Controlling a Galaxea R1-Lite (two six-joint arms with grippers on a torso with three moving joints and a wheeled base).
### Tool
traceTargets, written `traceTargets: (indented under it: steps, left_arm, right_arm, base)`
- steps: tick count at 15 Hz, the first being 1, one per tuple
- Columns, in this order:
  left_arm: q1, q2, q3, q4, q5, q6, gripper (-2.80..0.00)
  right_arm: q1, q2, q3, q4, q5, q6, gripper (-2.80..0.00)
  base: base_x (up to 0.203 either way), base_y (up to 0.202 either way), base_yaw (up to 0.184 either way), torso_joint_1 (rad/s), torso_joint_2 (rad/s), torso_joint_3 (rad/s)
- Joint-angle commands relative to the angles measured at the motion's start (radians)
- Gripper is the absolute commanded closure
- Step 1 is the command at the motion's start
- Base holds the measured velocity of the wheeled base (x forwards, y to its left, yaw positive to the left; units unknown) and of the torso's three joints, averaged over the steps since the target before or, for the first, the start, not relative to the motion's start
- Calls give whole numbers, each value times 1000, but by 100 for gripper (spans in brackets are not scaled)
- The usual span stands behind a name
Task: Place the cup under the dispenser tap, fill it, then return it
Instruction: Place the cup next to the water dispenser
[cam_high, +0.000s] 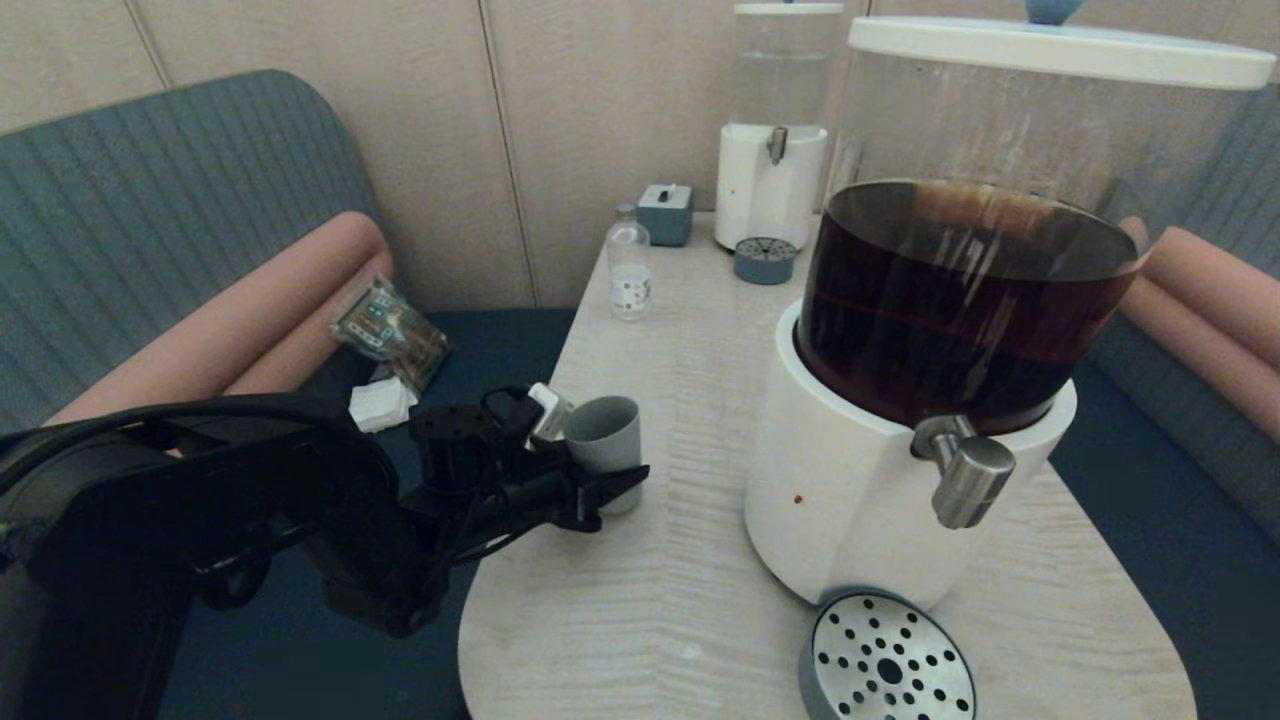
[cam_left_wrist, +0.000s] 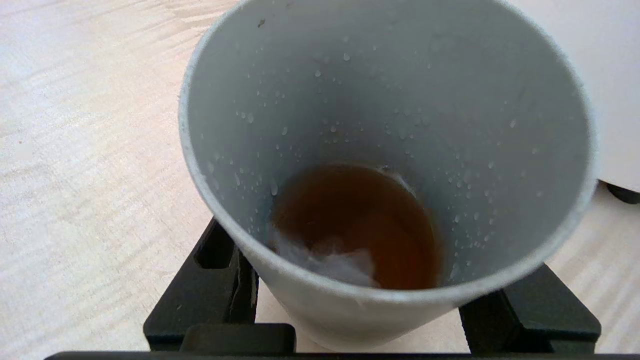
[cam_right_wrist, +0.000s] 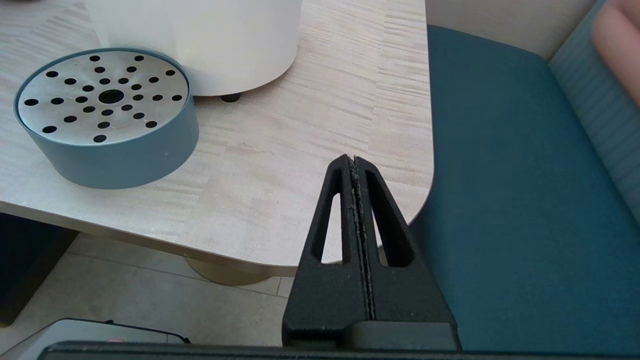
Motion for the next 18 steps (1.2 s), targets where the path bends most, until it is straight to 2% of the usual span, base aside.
traceTargets:
  steps: [1,11,12,18]
  left_arm:
    - [0,5,5,-1,-3,1,0]
    - [-2,-15,31,-3,-3,6,0]
    - [-2,-18,31,-3,-3,7,-280]
    - [-3,-37,48,-5,-26,18,-280]
  right_arm:
    - [1,-5,0,0,1,-1,0]
    - [1,-7,0,0,1,-1,0]
    - [1,-5,0,1,1,-1,0]
    - [1,-7,0,1,1,-1,0]
  base:
    - [0,0,0,0,0,0]
    - [0,0,0,0,0,0]
    - [0,0,0,0,0,0]
    - [0,0,0,0,0,0]
